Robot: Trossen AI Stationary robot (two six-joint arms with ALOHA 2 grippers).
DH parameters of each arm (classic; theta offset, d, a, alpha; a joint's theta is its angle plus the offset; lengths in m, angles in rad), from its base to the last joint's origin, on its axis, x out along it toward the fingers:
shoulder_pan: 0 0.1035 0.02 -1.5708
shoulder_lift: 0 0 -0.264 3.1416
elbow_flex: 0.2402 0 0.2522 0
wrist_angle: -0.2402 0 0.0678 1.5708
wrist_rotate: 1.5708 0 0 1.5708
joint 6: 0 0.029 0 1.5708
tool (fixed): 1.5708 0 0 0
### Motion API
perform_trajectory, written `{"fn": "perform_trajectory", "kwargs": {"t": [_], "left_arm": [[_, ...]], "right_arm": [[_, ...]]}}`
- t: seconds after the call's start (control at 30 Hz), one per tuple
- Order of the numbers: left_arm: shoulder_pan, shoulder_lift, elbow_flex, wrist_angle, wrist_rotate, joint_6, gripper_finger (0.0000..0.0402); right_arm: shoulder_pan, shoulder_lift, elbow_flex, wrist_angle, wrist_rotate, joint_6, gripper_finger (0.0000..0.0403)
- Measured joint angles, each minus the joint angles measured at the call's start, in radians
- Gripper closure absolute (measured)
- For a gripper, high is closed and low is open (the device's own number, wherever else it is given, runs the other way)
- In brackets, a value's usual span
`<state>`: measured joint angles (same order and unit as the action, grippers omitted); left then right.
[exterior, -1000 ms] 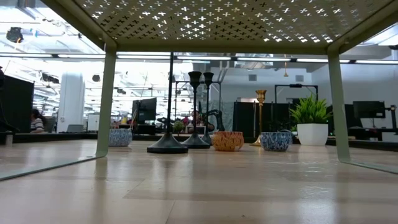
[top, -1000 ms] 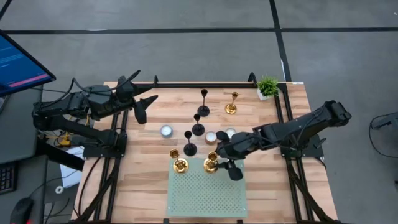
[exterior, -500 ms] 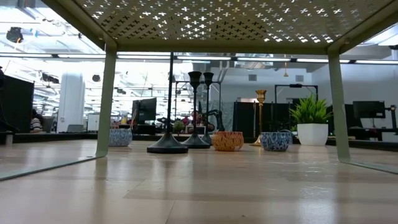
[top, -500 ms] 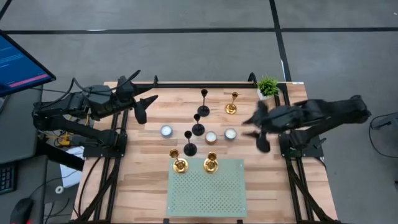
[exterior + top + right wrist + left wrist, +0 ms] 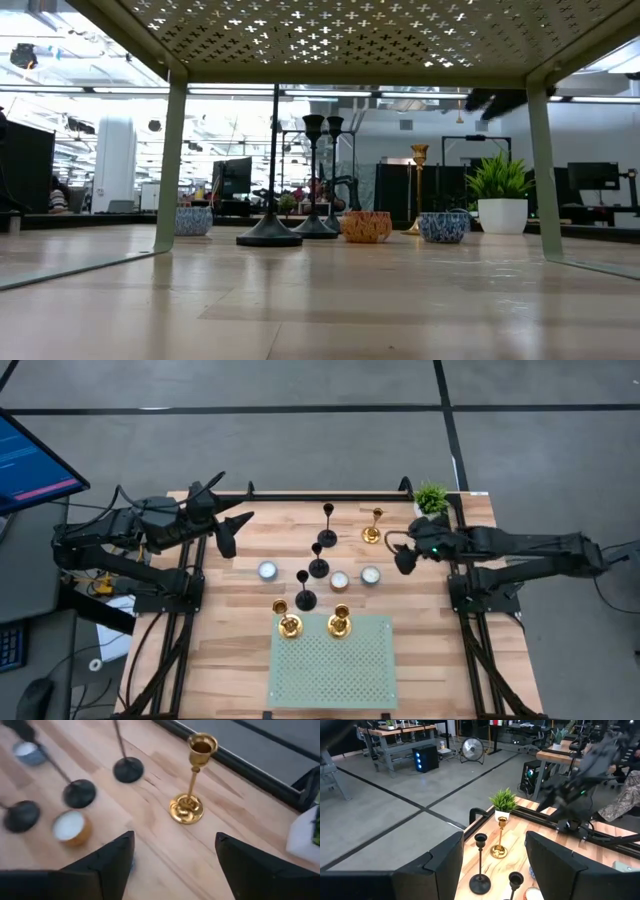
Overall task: Pick & Place candle stick holders
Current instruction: Put the gold candle holder on the shelf aligned with the other gold candle holders
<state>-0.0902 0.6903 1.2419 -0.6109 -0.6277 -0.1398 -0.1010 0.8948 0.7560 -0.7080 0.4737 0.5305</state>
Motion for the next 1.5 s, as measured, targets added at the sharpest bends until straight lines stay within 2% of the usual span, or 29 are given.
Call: {"fn": "perform_trajectory", "kwargs": {"t": [0.1, 0.3, 0.5, 0.63, 0.83, 1.1, 1.5], "left_arm": [[0.0, 0.0, 0.0, 0.003, 0.0, 0.0, 0.0188], [0.0, 0.0, 0.0, 0.004, 0.0, -0.007, 0.0188], [0.0, 0.0, 0.0, 0.005, -0.001, -0.022, 0.0188], [0.0, 0.001, 0.0, 0.006, -0.02, -0.023, 0.0188], [0.0, 0.014, 0.0, 0.009, -0.048, -0.023, 0.0188], [0.0, 0.041, 0.0, 0.01, -0.061, -0.026, 0.0188], [0.0, 0.052, 0.0, 0.016, -0.061, -0.046, 0.0188]], "right_arm": [[-0.099, 0.0, -0.096, 0.159, -0.091, -0.079, 0.0117], [-0.3, -0.006, -0.236, 0.47, -0.364, -0.321, 0.0105], [-0.483, -0.005, -0.328, 0.638, -0.491, -0.436, 0.0105], [-0.561, 0.031, -0.368, 0.762, -0.584, -0.471, 0.0106], [-0.611, 0.178, -0.37, 0.847, -0.636, -0.536, 0.0107], [-0.66, 0.351, -0.37, 1.045, -0.716, -0.541, 0.0107], [-0.668, 0.507, -0.295, 1.115, -0.74, -0.594, 0.0109]]}}
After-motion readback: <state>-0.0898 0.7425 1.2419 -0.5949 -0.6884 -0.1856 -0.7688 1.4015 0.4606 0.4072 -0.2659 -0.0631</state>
